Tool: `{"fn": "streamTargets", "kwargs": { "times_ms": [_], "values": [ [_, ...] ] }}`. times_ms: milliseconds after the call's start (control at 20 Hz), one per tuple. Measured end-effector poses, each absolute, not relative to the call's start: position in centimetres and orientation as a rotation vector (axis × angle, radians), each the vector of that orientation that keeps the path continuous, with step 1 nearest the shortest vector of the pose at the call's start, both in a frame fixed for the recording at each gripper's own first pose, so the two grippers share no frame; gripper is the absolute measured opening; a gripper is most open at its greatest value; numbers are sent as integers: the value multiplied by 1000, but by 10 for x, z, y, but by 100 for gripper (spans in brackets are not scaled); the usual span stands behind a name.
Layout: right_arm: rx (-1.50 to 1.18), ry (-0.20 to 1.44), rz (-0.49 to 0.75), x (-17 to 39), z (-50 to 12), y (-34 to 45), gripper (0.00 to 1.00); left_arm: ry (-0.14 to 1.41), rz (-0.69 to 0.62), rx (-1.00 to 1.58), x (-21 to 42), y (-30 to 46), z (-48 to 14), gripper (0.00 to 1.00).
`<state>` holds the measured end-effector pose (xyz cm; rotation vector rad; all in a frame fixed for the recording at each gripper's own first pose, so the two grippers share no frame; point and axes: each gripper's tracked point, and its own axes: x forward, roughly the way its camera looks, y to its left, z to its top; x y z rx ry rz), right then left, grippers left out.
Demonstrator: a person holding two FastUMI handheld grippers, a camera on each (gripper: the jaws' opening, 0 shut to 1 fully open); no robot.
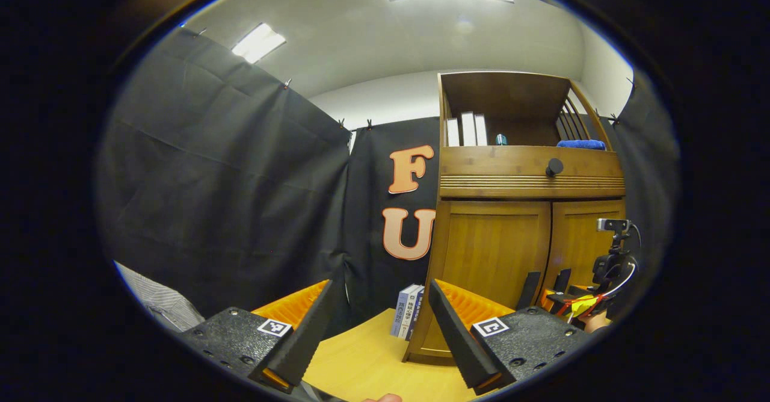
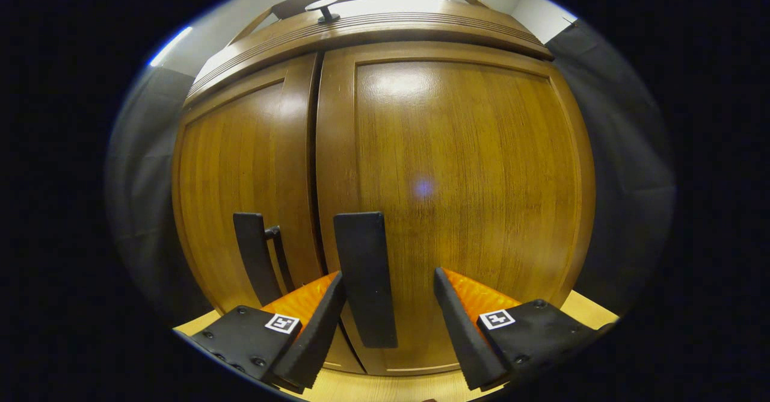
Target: Open the right door of the double-door shoe cabinet with the right hand, and open the left door with the left hand.
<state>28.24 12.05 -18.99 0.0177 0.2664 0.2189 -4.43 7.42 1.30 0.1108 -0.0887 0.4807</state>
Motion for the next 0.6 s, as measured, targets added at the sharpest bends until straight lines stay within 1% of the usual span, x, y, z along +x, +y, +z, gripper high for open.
{"fn": "streamTargets", "kwargs": {
  "times_ms": [50, 100, 150, 200, 250, 300, 400, 450, 550, 600],
  "values": [
    [29, 265, 223, 284, -190, 122, 94, -87, 479, 105, -41, 74, 12, 94],
    [33, 272, 227, 282, -190, 122, 88, -86, 476, 102, -39, 74, 12, 92],
    [38, 277, 227, 284, -190, 123, 88, -86, 473, 101, -38, 74, 11, 92],
    [34, 274, 227, 284, -190, 123, 90, -87, 470, 102, -36, 74, 11, 92],
    [30, 274, 229, 284, -190, 122, 96, -87, 465, 105, -35, 73, 11, 92],
    [34, 276, 241, 283, -190, 126, 86, -86, 460, 108, -33, 73, 11, 92],
    [33, 279, 252, 284, -190, 129, 71, -86, 445, 108, -30, 70, 12, 92],
    [47, 294, 280, 281, -192, 134, 76, -85, 438, 105, -30, 69, 11, 92],
    [61, 302, 288, 283, -194, 138, 42, -83, 430, 97, -32, 68, 10, 92],
    [56, 297, 290, 280, -191, 137, 43, -83, 426, 93, -33, 69, 10, 92]
  ]
}}
